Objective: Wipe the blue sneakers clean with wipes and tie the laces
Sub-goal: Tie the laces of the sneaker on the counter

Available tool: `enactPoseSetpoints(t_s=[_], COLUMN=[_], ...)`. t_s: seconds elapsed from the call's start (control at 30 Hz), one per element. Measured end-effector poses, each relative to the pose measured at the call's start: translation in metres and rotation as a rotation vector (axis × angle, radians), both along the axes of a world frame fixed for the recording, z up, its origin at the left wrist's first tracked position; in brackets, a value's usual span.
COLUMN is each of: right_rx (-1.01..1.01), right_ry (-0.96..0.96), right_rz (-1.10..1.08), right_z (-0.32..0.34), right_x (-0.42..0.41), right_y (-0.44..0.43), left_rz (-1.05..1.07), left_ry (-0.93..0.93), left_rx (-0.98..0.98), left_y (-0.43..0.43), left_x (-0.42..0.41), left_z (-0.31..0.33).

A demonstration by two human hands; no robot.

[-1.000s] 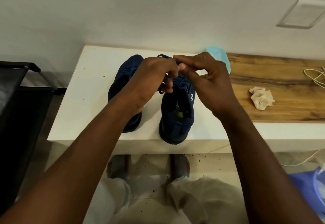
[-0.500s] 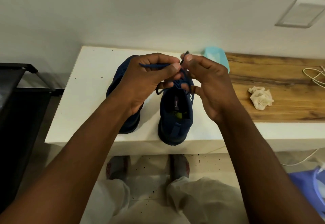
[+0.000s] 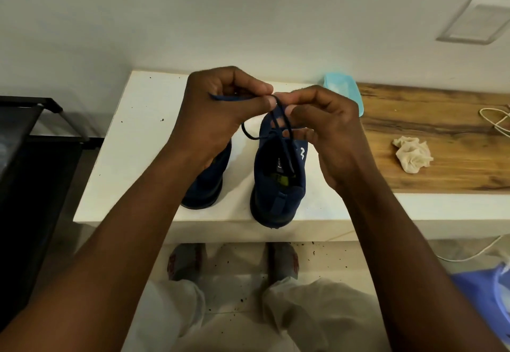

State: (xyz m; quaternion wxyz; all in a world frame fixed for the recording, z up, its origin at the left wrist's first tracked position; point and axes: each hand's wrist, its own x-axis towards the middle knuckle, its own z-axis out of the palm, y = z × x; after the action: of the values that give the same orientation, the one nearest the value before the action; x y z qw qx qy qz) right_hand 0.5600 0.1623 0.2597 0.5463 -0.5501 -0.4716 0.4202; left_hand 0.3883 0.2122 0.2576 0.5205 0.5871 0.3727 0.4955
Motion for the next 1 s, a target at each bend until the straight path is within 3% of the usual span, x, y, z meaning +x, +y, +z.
enactPoseSetpoints(t_s=[0.1, 0.23, 0.33, 0.4, 0.57, 0.63, 0.77, 0.9, 1.0], right_rx=[-0.078, -0.137, -0.146, -0.096, 0.072, 0.081, -0.043, -0.167, -0.379], right_ry=[0.078, 0.057, 0.138, 0.162, -0.077, -0.089, -0.145, -0.336, -0.587], right_rz=[-0.020, 0.147, 0.183, 0.077, -0.219, -0.369, -0.626, -0.678, -0.680], right_z=[-0.002, -0.010, -0.009, -0.007, -0.004, -0.006, -0.027, -0.058, -0.064], right_x=[0.006, 0.006, 0.006, 0.009, 0.013, 0.024, 0.061, 0.075, 0.074], right_y=[0.005, 0.006, 0.005, 0.007, 0.007, 0.008, 0.006, 0.003, 0.003], left_rz=[0.102, 0.172, 0.207, 0.266, 0.309, 0.313, 0.285, 0.256, 0.306], left_ry=[0.266, 0.282, 0.226, 0.244, 0.305, 0.339, 0.517, 0.777, 0.935], left_rx=[0.400, 0.602, 0.502, 0.472, 0.436, 0.388, 0.228, 0.098, 0.194], left_y=[-0.001, -0.011, -0.015, -0.015, -0.011, -0.005, 0.014, 0.021, 0.017], left_x=[0.000, 0.012, 0.019, 0.018, 0.011, 0.003, -0.024, -0.041, -0.035], left_z=[-0.002, -0.009, -0.010, -0.009, -0.007, -0.008, -0.019, -0.037, -0.037])
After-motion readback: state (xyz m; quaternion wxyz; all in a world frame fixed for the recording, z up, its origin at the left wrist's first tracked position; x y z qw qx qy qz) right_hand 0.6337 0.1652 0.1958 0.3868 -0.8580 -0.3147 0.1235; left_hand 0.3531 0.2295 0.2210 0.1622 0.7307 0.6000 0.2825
